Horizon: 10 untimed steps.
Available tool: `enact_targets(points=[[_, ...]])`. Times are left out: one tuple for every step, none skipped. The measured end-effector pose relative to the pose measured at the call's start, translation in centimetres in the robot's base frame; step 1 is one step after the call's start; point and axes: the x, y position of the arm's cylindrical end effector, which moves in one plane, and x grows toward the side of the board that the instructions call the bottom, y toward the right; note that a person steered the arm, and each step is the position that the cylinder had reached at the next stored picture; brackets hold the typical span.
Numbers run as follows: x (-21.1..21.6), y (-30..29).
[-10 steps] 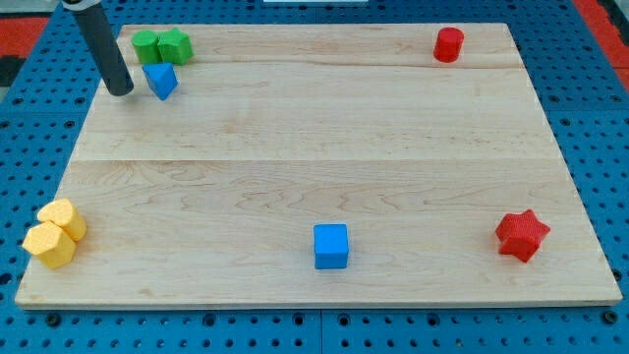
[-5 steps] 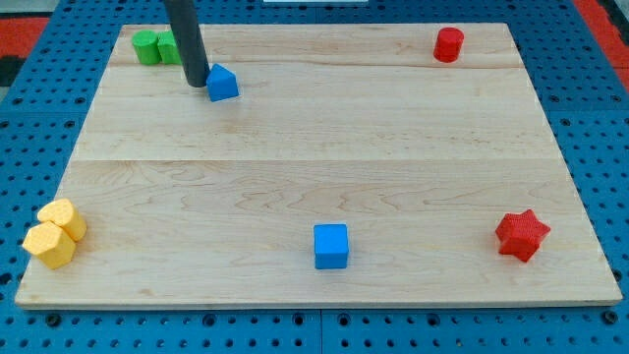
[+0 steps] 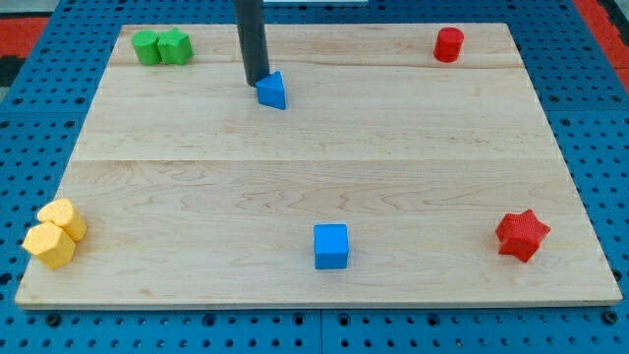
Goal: Move the blue triangle towards the bottom center
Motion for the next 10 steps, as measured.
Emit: enact_targets(points=[[2.0,1.4],[3.1,2.7],[2.0,2.9],[0.3,3.9],[1.2,5.2],[3.8,5.2],[5.9,5.2],[7.5,5.2],[9.0,5.1],[10.4,3.5]])
